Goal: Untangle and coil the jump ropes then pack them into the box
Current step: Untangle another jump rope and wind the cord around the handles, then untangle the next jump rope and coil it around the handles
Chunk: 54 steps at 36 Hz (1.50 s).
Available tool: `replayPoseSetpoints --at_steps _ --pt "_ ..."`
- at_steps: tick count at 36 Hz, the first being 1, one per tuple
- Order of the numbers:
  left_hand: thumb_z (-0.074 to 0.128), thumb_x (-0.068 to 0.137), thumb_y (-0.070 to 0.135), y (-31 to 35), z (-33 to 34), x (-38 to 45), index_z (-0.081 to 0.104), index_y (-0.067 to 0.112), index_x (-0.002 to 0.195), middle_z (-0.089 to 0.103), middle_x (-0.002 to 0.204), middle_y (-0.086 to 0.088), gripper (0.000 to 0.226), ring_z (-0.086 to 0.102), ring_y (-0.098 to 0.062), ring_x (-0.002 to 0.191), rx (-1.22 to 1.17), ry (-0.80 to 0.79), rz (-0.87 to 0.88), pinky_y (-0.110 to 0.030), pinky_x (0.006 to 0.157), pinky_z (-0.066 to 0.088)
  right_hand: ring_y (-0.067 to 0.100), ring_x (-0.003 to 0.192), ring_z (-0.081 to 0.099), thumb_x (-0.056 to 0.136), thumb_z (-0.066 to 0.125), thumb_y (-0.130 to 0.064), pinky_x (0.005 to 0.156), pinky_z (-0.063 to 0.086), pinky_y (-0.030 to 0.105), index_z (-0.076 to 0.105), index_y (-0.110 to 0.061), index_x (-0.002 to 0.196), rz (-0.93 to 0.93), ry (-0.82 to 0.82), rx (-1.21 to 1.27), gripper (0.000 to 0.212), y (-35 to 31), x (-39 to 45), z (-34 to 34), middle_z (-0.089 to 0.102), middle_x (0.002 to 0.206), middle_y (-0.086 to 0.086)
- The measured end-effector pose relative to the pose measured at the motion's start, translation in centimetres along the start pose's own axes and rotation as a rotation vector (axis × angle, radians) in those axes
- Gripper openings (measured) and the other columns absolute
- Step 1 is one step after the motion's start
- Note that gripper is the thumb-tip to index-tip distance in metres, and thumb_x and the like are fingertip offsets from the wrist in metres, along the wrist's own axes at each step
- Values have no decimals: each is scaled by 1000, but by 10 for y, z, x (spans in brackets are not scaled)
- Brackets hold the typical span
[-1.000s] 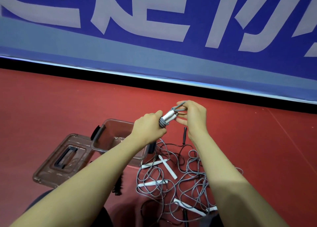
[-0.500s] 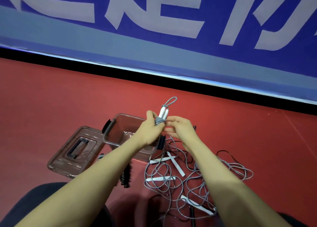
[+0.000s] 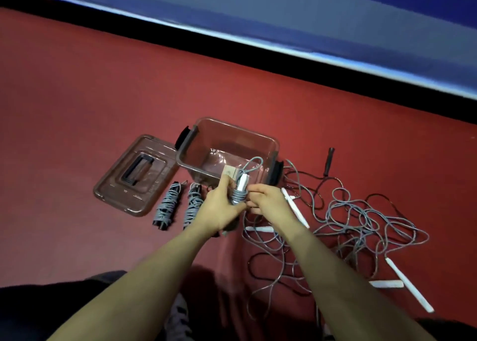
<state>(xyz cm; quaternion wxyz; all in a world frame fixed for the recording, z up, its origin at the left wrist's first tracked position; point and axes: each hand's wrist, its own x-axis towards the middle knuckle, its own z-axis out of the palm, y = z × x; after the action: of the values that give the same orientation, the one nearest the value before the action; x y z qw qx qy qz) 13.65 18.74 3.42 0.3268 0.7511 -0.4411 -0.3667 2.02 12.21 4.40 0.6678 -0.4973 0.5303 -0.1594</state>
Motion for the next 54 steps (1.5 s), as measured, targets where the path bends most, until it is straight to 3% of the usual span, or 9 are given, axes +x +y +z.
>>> replayPoseSetpoints --at_steps 6,13,21,26,32,37,41,44,54 --pt "68 72 29 -50 23 8 42 25 90 65 77 0 32 61 -26 76 89 8 -85 -37 70 49 12 63 51 93 38 11 49 45 12 55 1 111 147 -3 26 26 46 30 14 54 77 6" --pt "70 77 31 -86 46 18 43 23 99 64 92 -4 35 60 -29 87 215 47 -95 -40 70 50 23 96 55 96 37 6 77 48 25 53 4 125 214 3 73 33 79 58 23 56 107 12" --pt "69 80 39 -107 66 18 43 18 106 60 102 -7 42 58 -30 95 296 -7 -209 -37 72 49 11 66 49 95 38 7 62 40 19 54 6 122 290 -10 35 31 109 73 29 57 88 8" --pt "54 89 34 -107 67 17 47 15 131 54 122 -10 47 51 -30 114 305 -12 -220 -35 90 44 12 63 50 90 36 17 52 42 12 48 20 119 237 44 60 32 113 76 26 55 76 8" --pt "37 95 30 -109 68 23 57 10 115 49 118 -8 35 39 -31 105 684 32 -79 -37 88 31 15 88 50 90 33 16 69 44 21 54 4 124 186 -33 -98 42 110 80 27 54 100 7" --pt "38 97 25 -103 64 32 49 9 127 47 122 -11 35 41 -32 110 697 -4 -105 -38 92 35 15 84 50 94 33 6 76 43 25 54 -8 130 136 -91 -251 44 112 84 23 51 84 -5" --pt "51 87 13 -92 65 27 56 0 105 51 106 -18 22 47 -37 98 619 58 20 -43 83 38 7 65 47 90 39 8 66 43 21 64 1 113 33 65 -301 35 116 86 16 52 72 -8" --pt "56 82 9 -83 73 24 56 1 90 52 96 -19 12 48 -36 87 579 32 140 -44 74 41 22 72 53 85 45 8 78 49 37 68 -6 89 0 231 -262 28 116 84 3 55 66 -6" --pt "48 89 12 -24 119 41 54 5 104 52 111 -12 18 48 -30 107 484 -159 261 -38 82 38 34 87 60 81 53 7 81 43 32 66 5 93 -113 584 -345 18 119 74 -73 65 91 24"
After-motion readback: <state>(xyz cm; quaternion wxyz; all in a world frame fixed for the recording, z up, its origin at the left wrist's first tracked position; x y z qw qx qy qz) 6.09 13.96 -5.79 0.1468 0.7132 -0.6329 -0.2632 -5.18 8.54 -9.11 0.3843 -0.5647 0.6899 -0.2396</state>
